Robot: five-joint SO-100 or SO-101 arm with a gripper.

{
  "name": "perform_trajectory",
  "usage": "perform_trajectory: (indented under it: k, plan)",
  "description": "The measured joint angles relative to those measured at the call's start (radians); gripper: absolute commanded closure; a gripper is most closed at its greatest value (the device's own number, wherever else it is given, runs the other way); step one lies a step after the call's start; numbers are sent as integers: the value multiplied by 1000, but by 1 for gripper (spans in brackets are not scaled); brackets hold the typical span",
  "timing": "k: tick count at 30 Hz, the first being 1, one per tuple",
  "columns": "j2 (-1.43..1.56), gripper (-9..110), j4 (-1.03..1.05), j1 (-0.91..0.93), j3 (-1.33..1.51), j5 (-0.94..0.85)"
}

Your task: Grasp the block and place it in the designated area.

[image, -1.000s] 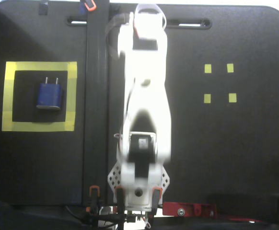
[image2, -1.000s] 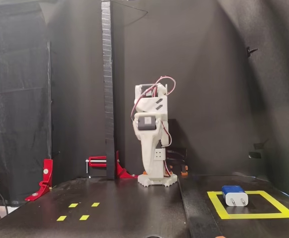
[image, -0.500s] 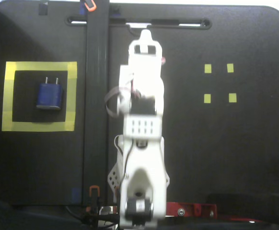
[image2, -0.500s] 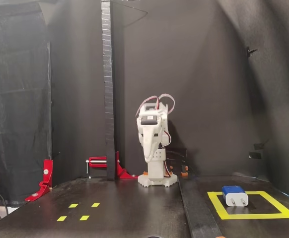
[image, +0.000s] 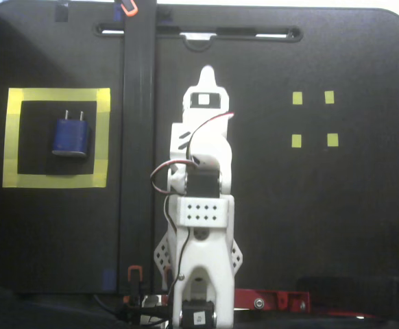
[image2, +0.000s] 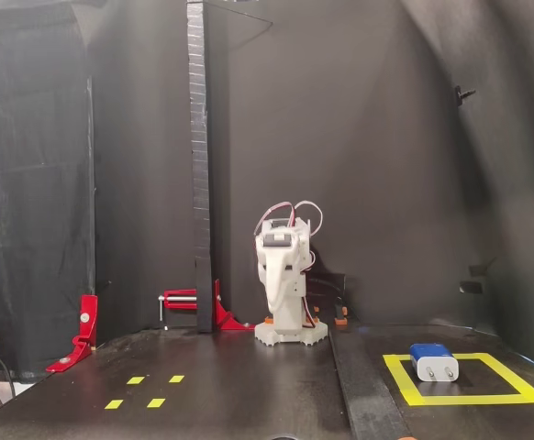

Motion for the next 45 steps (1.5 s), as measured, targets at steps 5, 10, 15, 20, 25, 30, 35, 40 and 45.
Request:
perform_trajectory:
  k: [5, 10, 15, 20, 25, 30, 35, 40, 45]
  plan:
    - [11, 101, 71, 0, 28, -21]
    - [12, 101, 120, -2, 32, -28]
    - [14, 101, 138, -5, 40, -43]
    - [14, 101, 143, -12, 40, -46]
    - [14, 101, 143, -12, 41, -46]
    - [14, 101, 143, -12, 41, -46]
    - [14, 101, 143, -12, 41, -46]
    - [14, 101, 143, -12, 41, -46]
    - [14, 101, 143, -12, 41, -46]
